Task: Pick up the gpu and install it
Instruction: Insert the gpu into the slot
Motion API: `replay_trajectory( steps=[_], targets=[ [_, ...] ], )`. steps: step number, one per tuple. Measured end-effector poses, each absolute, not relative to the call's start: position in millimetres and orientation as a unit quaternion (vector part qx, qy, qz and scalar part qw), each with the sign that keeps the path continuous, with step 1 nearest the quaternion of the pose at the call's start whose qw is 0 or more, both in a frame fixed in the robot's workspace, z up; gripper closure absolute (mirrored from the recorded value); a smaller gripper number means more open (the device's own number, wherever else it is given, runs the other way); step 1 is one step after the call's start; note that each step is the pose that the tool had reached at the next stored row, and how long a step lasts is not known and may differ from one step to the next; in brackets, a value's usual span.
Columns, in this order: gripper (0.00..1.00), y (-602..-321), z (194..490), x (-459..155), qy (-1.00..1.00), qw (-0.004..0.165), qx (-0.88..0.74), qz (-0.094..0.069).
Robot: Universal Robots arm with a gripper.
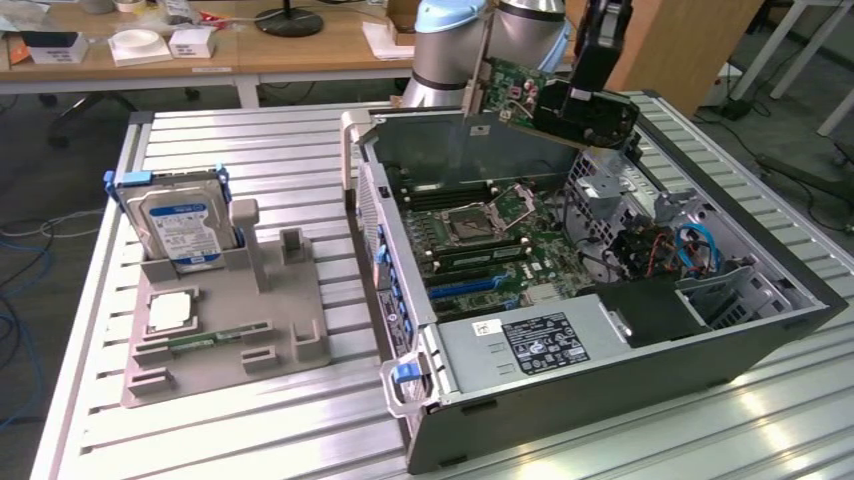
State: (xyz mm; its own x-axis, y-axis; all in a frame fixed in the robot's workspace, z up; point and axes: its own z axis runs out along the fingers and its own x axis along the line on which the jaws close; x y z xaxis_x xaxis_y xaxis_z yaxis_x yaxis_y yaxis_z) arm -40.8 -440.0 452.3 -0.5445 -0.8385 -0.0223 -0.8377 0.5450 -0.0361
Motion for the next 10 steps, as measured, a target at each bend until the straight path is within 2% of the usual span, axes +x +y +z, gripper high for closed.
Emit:
replay_trajectory(
  steps=[10],
  targets=[
    [0.73, -440.2, 452.0, -40.8, 0.853, 0.019, -0.521, -0.01]
  ],
)
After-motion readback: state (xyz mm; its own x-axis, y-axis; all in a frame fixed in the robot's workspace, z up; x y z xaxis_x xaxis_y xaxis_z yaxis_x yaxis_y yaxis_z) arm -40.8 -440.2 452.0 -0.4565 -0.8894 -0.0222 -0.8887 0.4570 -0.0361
